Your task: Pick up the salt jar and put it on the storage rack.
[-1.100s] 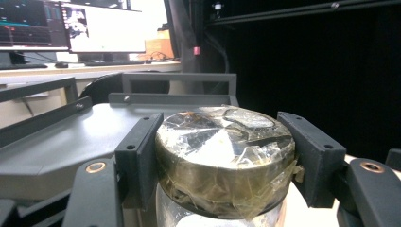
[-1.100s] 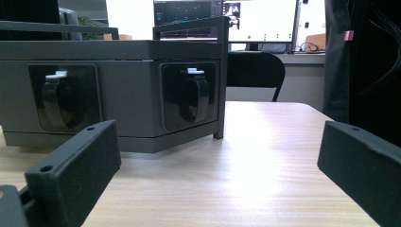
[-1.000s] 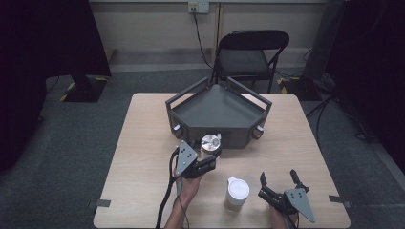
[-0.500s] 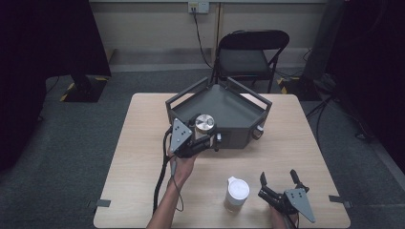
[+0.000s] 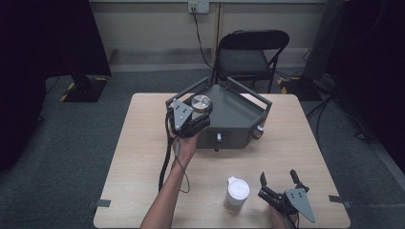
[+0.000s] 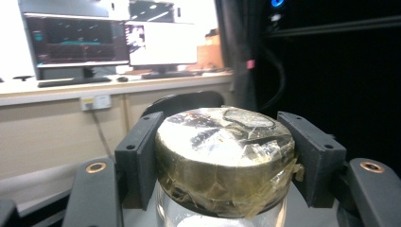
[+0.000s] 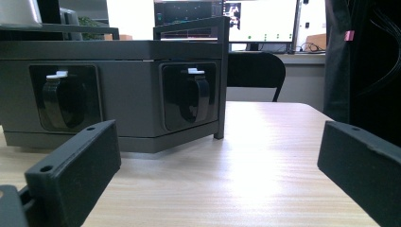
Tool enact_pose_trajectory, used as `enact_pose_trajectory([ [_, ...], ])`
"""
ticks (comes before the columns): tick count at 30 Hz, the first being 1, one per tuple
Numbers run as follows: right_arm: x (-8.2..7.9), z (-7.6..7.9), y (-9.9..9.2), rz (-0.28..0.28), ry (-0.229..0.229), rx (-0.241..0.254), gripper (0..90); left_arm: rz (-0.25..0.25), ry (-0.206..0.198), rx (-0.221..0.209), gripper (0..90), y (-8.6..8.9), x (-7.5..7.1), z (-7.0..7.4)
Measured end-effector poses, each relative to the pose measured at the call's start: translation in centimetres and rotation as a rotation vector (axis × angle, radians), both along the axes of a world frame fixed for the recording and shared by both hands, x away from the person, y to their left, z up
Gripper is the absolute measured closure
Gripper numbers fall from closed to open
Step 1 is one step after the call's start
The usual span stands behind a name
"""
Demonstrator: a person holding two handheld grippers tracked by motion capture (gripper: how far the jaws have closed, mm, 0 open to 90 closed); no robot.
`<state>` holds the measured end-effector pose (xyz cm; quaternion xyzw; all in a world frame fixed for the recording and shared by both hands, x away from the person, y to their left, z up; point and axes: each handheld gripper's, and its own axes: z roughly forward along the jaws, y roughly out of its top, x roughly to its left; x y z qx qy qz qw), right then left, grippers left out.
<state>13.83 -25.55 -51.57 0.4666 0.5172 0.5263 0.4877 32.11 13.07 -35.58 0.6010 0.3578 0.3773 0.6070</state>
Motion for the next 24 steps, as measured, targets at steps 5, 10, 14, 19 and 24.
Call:
enact_pose_trajectory([
  [5, 0.0, 0.0, 0.0, 0.002, 0.000, 0.000, 0.0, 0.037, 0.017, -0.027, 34.9, -0.9, 1.5, -0.6],
  [10, 0.0, 0.0, -0.1, 0.003, 0.000, 0.000, 0.0, 0.055, 0.040, -0.007, 34.9, -1.8, 2.4, -0.9],
  [14, 0.0, 0.0, 0.0, -0.002, 0.000, 0.000, 0.0, 0.062, 0.057, -0.004, 34.9, -2.2, 2.5, -1.2],
  [19, 0.0, 0.0, 0.0, -0.002, 0.000, 0.000, 0.0, 0.057, 0.073, 0.006, 34.9, -2.1, 2.6, -1.4],
  [24, 0.0, 0.0, 0.0, -0.002, 0.000, 0.000, 0.0, 0.065, 0.083, -0.015, 34.9, -1.9, 2.6, -1.7],
])
